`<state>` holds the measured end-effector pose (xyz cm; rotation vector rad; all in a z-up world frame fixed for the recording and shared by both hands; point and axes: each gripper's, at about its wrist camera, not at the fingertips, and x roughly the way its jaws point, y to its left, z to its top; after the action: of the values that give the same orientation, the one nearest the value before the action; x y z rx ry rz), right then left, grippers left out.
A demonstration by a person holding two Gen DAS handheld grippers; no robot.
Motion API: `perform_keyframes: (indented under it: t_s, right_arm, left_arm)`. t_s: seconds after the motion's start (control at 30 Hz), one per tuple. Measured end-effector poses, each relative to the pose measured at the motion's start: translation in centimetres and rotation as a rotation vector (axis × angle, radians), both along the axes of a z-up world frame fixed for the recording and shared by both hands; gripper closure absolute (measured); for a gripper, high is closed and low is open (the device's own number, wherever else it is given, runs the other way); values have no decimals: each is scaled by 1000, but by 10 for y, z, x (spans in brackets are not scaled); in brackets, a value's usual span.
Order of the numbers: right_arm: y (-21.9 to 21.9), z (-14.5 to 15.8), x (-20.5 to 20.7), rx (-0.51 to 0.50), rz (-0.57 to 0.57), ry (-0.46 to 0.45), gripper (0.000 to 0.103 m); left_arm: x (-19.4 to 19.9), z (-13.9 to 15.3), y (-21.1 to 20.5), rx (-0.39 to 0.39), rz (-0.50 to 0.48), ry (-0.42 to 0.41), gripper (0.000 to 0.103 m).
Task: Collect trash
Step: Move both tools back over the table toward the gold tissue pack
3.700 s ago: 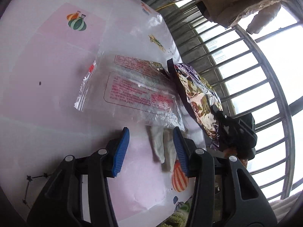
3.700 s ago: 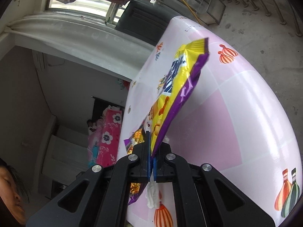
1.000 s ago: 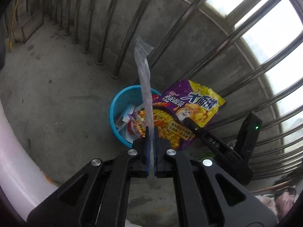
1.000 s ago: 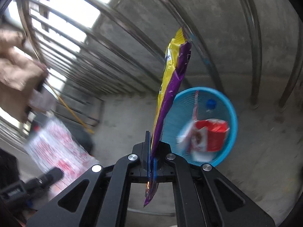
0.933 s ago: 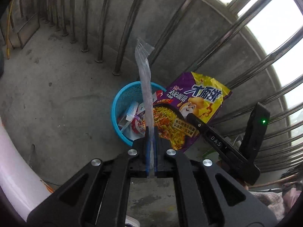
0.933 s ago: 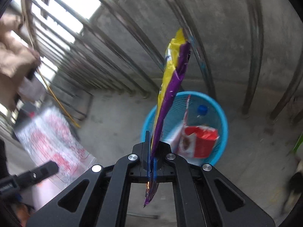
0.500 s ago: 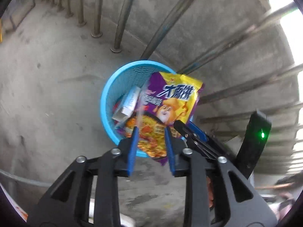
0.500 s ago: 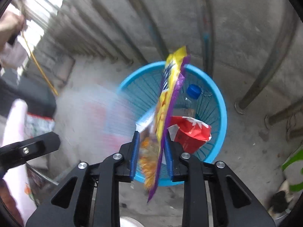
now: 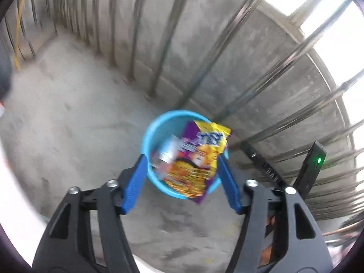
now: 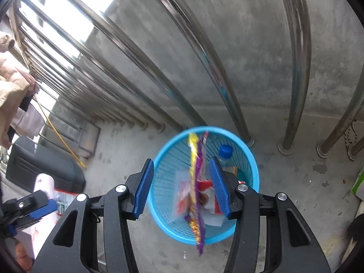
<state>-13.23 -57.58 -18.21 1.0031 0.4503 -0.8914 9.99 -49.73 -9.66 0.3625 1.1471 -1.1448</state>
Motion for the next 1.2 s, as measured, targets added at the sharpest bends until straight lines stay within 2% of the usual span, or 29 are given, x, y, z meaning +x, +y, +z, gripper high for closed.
perform_keyframes:
  t_s: [0.1,0.13,0.3,0.4,0.5,0.57,0.63,0.7,0.8,0.87,0.93,1.07,1.13,1.2]
  right_arm:
    - [15,37,6,-76,23,-28,53]
    - [19,53,11,-107,37,-28,53]
    - [60,124,45,-281,124,10,26]
    - [95,163,73,-397,216,44,13]
    - [139,195,106,-510,352,98,8]
    - [163,208,117,-548,417,87,7]
    - [191,219,125,-554,512,37,7]
    - [217,222,135,-522,647,-13,7]
    - [266,212,159,-400,881,-59,7]
    - [296,200,173,-327,997,-52,8]
    - [335,185,191,-268,1138,-27,16]
    - [392,161,222,-219,1297,53,33]
    - [408,150,234,-203,1338,101,42]
    - [418,146,243,-201,1353,126,44]
  left_arm:
    - [2,47,41,-48,29,-87,31]
    - [3,60,55,-65,43,-104,25]
    - [0,128,158,-205,154,-268,12]
    - [2,144,226,-259,244,-318,9]
    - [8,146,289,-267,341,-305,9]
    - [15,143,334,-248,415,-301,9]
    - [22,137,383,-233,490,-311,9]
    - [28,126,427,-214,556,-318,9]
    - [43,110,476,-164,667,-292,9]
    - [50,102,500,-157,713,-267,9]
    - [55,94,518,-156,754,-249,9]
    - [58,78,539,-163,808,-219,9]
    - [55,69,541,-146,820,-219,9]
    - [53,60,544,-114,837,-225,9]
